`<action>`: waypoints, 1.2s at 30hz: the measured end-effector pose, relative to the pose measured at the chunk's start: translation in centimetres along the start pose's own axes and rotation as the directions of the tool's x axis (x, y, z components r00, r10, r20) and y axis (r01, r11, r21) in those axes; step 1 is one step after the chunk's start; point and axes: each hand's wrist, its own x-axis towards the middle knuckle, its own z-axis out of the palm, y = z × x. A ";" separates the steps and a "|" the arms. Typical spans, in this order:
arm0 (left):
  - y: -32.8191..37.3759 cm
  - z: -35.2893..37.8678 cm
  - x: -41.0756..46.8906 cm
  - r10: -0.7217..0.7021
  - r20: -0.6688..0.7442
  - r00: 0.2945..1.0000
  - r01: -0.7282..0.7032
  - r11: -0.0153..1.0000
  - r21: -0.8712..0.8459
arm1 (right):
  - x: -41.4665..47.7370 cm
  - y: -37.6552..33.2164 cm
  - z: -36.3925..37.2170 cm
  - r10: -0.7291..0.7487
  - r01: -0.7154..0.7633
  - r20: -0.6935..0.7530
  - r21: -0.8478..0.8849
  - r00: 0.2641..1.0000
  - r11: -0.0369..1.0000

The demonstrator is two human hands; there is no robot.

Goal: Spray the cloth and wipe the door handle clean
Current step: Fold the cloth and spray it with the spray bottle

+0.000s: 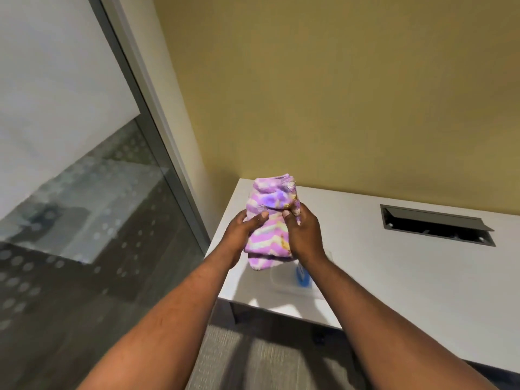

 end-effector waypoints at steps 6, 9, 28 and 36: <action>0.9 -0.4 -0.5 -0.006 0.042 0.999 0.014 0.982 -0.188 | 0.3 -0.4 -0.6 0.056 -0.057 -0.055 -0.022 0.997 0.998; 1.5 0.0 -0.4 0.046 -0.012 0.999 -0.047 0.974 -0.222 | -0.3 -0.1 -0.5 -0.106 0.091 -0.176 -0.091 0.979 0.992; 2.3 -1.8 0.5 -0.017 -0.170 0.985 -0.022 0.974 -0.226 | 0.7 -2.5 -1.1 0.166 -0.149 0.004 0.467 0.986 0.872; 4.1 -0.7 0.1 0.007 0.296 0.955 -0.051 0.989 0.142 | 1.7 -4.1 -1.5 0.309 -0.424 0.291 0.635 0.905 0.645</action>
